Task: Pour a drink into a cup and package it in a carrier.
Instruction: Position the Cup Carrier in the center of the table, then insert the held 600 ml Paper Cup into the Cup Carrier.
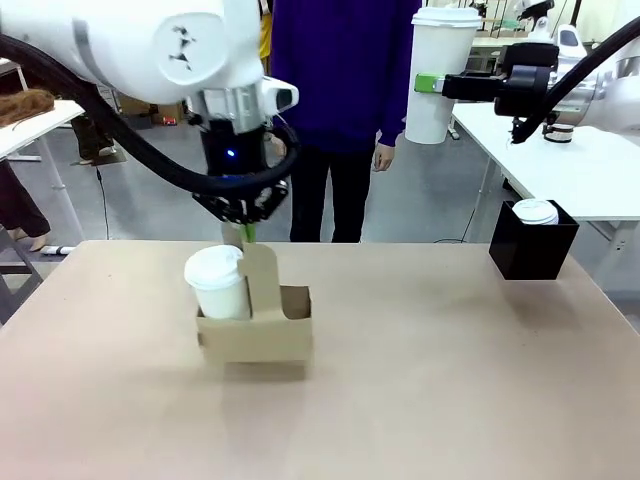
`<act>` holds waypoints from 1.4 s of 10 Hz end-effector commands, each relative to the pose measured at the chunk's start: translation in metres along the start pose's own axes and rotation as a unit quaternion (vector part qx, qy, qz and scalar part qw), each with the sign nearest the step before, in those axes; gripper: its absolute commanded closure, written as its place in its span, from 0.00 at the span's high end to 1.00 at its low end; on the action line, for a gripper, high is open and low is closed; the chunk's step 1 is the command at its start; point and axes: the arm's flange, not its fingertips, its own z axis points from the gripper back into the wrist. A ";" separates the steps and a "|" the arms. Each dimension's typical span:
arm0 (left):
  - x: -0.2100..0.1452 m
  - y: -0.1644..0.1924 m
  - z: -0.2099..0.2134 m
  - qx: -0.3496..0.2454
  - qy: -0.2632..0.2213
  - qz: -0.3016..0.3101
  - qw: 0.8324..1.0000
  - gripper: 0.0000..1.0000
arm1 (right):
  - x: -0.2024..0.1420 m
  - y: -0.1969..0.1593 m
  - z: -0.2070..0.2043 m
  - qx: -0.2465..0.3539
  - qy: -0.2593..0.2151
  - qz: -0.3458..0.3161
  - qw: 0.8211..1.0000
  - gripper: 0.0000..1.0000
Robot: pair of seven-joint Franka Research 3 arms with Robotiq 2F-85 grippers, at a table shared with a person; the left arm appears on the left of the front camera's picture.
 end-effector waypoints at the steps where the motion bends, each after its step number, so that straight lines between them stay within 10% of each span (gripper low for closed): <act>1: -0.001 -0.020 -0.005 -0.020 -0.013 0.016 1.000 0.02 | 0.005 0.001 0.000 0.002 -0.002 0.003 1.000 0.80; 14: -0.009 -0.073 -0.047 -0.007 0.011 -0.012 1.000 0.10 | 0.005 0.001 0.000 0.002 -0.002 0.003 1.000 0.80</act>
